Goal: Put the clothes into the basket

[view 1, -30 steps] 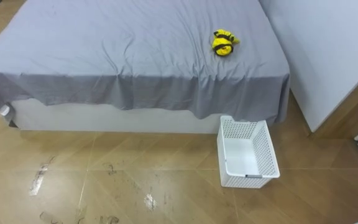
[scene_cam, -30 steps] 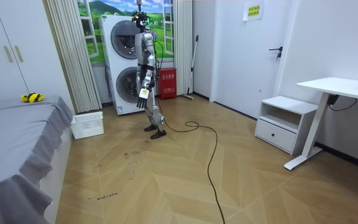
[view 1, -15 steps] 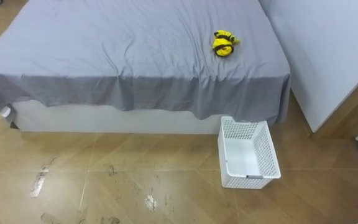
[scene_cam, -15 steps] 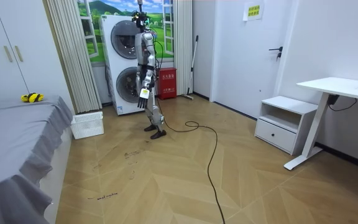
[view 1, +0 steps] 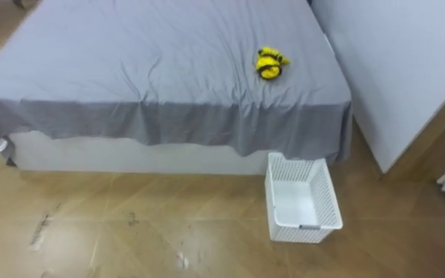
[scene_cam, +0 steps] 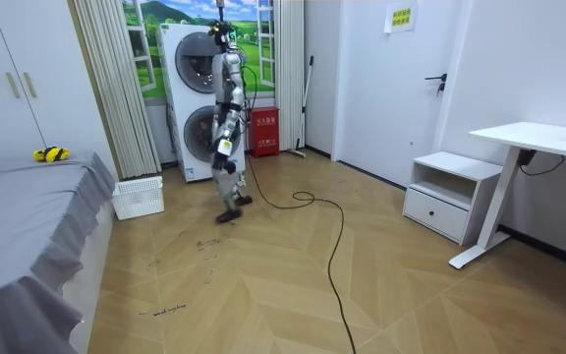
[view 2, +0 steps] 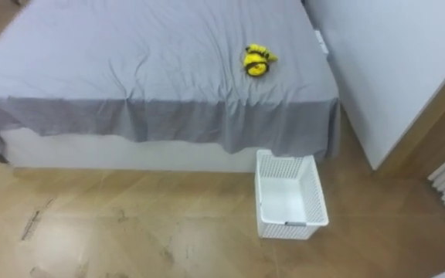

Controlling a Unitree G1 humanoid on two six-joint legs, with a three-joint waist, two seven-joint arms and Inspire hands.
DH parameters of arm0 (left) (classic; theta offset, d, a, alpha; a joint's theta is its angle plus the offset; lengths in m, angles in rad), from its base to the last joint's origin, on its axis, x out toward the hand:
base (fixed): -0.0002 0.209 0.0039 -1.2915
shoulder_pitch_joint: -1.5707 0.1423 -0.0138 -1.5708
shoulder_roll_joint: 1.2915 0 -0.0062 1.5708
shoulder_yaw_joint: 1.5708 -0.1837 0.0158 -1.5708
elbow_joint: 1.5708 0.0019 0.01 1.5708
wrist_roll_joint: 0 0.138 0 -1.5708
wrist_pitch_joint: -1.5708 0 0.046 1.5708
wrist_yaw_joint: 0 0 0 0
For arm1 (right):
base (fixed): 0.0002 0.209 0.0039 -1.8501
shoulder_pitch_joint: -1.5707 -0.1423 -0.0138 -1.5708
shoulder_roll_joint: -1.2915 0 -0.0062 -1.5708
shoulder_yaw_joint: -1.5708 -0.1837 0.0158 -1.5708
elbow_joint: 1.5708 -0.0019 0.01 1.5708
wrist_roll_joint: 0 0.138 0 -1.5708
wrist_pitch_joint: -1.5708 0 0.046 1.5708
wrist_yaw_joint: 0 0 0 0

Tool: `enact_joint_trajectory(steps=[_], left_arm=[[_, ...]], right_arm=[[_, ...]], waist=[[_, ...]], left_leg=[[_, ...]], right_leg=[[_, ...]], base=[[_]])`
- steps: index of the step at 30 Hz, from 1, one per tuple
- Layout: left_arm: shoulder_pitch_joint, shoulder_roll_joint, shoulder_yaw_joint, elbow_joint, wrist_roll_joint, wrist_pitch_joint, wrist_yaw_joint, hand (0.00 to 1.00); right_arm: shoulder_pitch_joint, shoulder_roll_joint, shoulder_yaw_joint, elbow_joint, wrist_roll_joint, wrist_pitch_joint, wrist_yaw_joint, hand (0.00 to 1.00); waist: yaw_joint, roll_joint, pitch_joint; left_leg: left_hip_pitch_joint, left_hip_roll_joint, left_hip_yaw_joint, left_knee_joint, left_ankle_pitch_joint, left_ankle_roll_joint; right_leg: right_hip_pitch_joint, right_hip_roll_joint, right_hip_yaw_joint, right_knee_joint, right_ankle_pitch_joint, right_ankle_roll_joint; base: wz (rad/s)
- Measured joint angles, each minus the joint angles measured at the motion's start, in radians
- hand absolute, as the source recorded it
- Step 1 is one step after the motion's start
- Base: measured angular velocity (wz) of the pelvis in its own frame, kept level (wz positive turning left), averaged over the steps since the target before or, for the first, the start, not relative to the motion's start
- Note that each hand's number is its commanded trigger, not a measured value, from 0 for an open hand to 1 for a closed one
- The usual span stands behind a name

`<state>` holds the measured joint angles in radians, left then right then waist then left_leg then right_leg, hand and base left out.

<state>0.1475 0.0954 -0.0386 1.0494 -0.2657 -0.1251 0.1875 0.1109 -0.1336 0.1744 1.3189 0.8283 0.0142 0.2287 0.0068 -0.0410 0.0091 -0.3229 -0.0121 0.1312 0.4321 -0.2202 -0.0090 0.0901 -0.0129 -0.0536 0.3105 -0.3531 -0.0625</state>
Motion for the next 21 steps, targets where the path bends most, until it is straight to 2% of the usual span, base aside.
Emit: enact_joint_trajectory(steps=[1, 2, 3, 4, 5, 6, 7, 8, 9, 10, 11, 12, 13, 14, 15, 16, 17, 18, 19, 20, 21], left_arm=[[0.007, -0.004, 0.007, 0.000, -0.012, -0.017, -0.004, 0.00], [0.019, -0.003, 0.017, 0.000, -0.029, -0.030, -0.006, 0.00], [0.021, -0.002, 0.018, 0.001, -0.039, -0.030, -0.007, 0.00], [0.026, -0.001, 0.023, 0.001, -0.050, -0.032, -0.012, 0.00], [0.033, 0.000, 0.030, -0.002, -0.055, -0.040, -0.024, 0.00], [0.033, -0.001, 0.034, -0.003, -0.053, -0.043, -0.026, 0.00], [0.032, 0.002, 0.034, -0.003, -0.053, -0.045, -0.030, 0.00], [0.031, 0.005, 0.032, 0.003, -0.044, -0.045, -0.035, 0.00], [0.029, 0.007, 0.029, 0.005, -0.043, -0.045, -0.039, 0.00], [0.032, 0.009, 0.021, 0.008, -0.032, -0.049, -0.041, 0.00], [0.037, 0.012, 0.008, 0.011, -0.023, -0.050, -0.041, 0.00], [0.038, 0.012, 0.000, 0.011, -0.019, -0.050, -0.041, 0.00], [0.037, 0.015, -0.028, 0.010, -0.004, -0.050, -0.041, 0.00], [0.026, 0.014, -0.046, 0.012, 0.020, -0.050, -0.041, 0.00], [0.021, 0.012, -0.048, 0.014, 0.041, -0.050, -0.041, 0.00], [0.010, 0.010, -0.051, 0.014, 0.087, -0.050, -0.041, 0.00], [-0.003, 0.008, -0.055, 0.011, 0.120, -0.048, -0.041, 0.00], [-0.006, 0.007, -0.061, 0.005, 0.129, -0.048, -0.041, 0.00], [-0.013, 0.008, -0.066, -0.003, 0.145, -0.047, -0.041, 0.00], [-0.021, 0.009, -0.080, -0.010, 0.150, -0.039, -0.041, 0.00], [-0.025, 0.011, -0.094, -0.010, 0.149, -0.035, -0.041, 0.00]], right_arm=[[0.002, 0.000, 0.000, 0.000, -0.008, 0.003, -0.002, 0.00], [0.005, 0.000, 0.001, -0.004, -0.018, 0.008, 0.001, 0.00], [0.009, 0.000, 0.001, -0.005, -0.025, 0.008, 0.002, 0.00], [0.014, -0.002, -0.001, -0.006, -0.040, 0.008, 0.002, 0.00], [0.015, -0.006, -0.004, -0.010, -0.047, 0.007, 0.002, 0.00], [0.013, -0.008, -0.008, -0.012, -0.049, 0.007, 0.004, 0.00], [0.015, -0.010, -0.021, -0.014, -0.049, 0.004, 0.007, 0.00], [0.019, -0.010, -0.036, -0.022, -0.049, -0.006, 0.009, 0.00], [0.020, -0.010, -0.041, -0.032, -0.048, -0.012, 0.008, 0.00], [0.019, -0.008, -0.042, -0.048, -0.047, -0.028, 0.007, 0.00], [0.018, -0.005, -0.040, -0.068, -0.047, -0.039, 0.005, 0.00], [0.020, -0.005, -0.041, -0.083, -0.046, -0.044, 0.003, 0.00], [0.019, -0.005, -0.040, -0.111, -0.045, -0.049, 0.001, 0.00], [0.014, -0.004, -0.042, -0.134, -0.046, -0.049, 0.001, 0.00], [0.010, -0.004, -0.042, -0.152, -0.049, -0.049, -0.001, 0.00], [0.006, -0.004, -0.042, -0.214, -0.053, -0.046, -0.003, 0.00], [0.004, -0.004, -0.043, -0.289, -0.050, -0.046, -0.006, 0.00], [0.002, -0.004, -0.043, -0.325, -0.051, -0.046, -0.008, 0.00], [-0.014, -0.003, -0.044, -0.377, -0.053, -0.047, -0.007, 0.00], [-0.031, -0.003, -0.044, -0.415, -0.056, -0.049, -0.007, 0.00], [-0.039, -0.002, -0.045, -0.427, -0.057, -0.050, -0.008, 0.00]], waist=[[0.017, 0.001, 0.0003], [0.024, 0.003, 0.0010], [0.022, 0.002, 0.0000], [0.023, -0.008, -0.0053], [0.023, -0.022, -0.0089], [0.022, -0.030, -0.0179], [0.021, -0.035, -0.0164], [0.026, -0.035, -0.0158], [0.027, -0.032, -0.0143], [0.030, -0.034, -0.0096], [0.029, -0.031, -0.0078], [0.025, -0.038, -0.0013], [0.026, -0.029, -0.0038], [0.027, -0.022, -0.0011], [0.027, -0.020, 0.0000], [0.028, -0.013, 0.0035], [0.024, 0.006, 0.0121], [0.024, 0.007, 0.0120], [0.017, 0.019, 0.0147], [0.004, 0.026, 0.0157], [-0.001, 0.028, 0.0156]], left_leg=[[-0.019, -0.003, 0.003, -0.117, 0.085, -0.002], [-0.020, 0.000, 0.004, -0.193, 0.160, -0.002], [-0.018, -0.002, 0.007, -0.208, 0.200, 0.001], [-0.018, -0.022, 0.023, -0.207, 0.267, 0.032], [-0.032, -0.047, 0.051, -0.177, 0.277, 0.072], [-0.037, -0.059, 0.068, -0.154, 0.250, 0.109], [-0.050, -0.079, 0.082, -0.092, 0.195, 0.118], [-0.048, -0.090, 0.091, -0.037, 0.143, 0.129], [-0.041, -0.091, 0.097, -0.014, 0.118, 0.133], [-0.009, -0.093, 0.111, 0.007, 0.072, 0.140], [0.046, -0.105, 0.111, -0.010, 0.040, 0.144], [0.079, -0.112, 0.109, -0.027, 0.027, 0.146], [0.145, -0.124, 0.099, -0.067, 0.008, 0.150], [0.205, -0.128, 0.082, -0.102, -0.005, 0.155], [0.229, -0.125, 0.075, -0.115, -0.012, 0.155], [0.271, -0.120, 0.054, -0.140, -0.021, 0.154], [0.303, -0.103, 0.038, -0.155, -0.034, 0.150], [0.318, -0.092, 0.029, -0.163, -0.039, 0.148], [0.342, -0.072, 0.010, -0.167, -0.054, 0.140], [0.368, -0.052, -0.010, -0.175, -0.069, 0.131], [0.385, -0.045, -0.024, -0.184, -0.074, 0.126]], right_leg=[[0.017, -0.011, 0.020, -0.005, -0.015, 0.004], [0.044, -0.026, 0.028, -0.016, -0.031, 0.012], [0.058, -0.032, 0.034, -0.025, -0.041, 0.017], [0.084, -0.054, 0.057, -0.040, -0.060, 0.034], [0.098, -0.088, 0.064, -0.055, -0.068, 0.062], [0.101, -0.106, 0.068, -0.063, -0.069, 0.068], [0.105, -0.124, 0.072, -0.073, -0.062, 0.083], [0.113, -0.143, 0.067, -0.049, -0.048, 0.107], [0.115, -0.148, 0.064, -0.023, -0.039, 0.122], [0.098, -0.161, 0.062, 0.083, -0.020, 0.150], [0.064, -0.172, 0.057, 0.232, 0.027, 0.153], [0.040, -0.179, 0.049, 0.310, 0.068, 0.154], [-0.022, -0.190, 0.043, 0.481, 0.195, 0.147], [-0.082, -0.195, 0.025, 0.610, 0.275, 0.141], [-0.118, -0.196, 0.012, 0.660, 0.256, 0.126], [-0.202, -0.184, -0.026, 0.734, 0.187, 0.105], [-0.286, -0.154, -0.051, 0.727, 0.118, 0.078], [-0.325, -0.135, -0.066, 0.703, 0.093, 0.073], [-0.393, -0.099, -0.096, 0.599, 0.063, 0.070], [-0.441, -0.064, -0.109, 0.444, 0.064, 0.066], [-0.455, -0.050, -0.113, 0.352, 0.072, 0.064]], base=[[-0.60], [-0.55], [-0.35], [-0.16], [-0.17], [-0.09], [-0.08], [-0.06], [-0.15], [-0.18], [-0.14], [0.00], [0.07], [0.07], [0.12], [0.21], [0.22], [0.28], [0.38], [0.45], [0.52]])
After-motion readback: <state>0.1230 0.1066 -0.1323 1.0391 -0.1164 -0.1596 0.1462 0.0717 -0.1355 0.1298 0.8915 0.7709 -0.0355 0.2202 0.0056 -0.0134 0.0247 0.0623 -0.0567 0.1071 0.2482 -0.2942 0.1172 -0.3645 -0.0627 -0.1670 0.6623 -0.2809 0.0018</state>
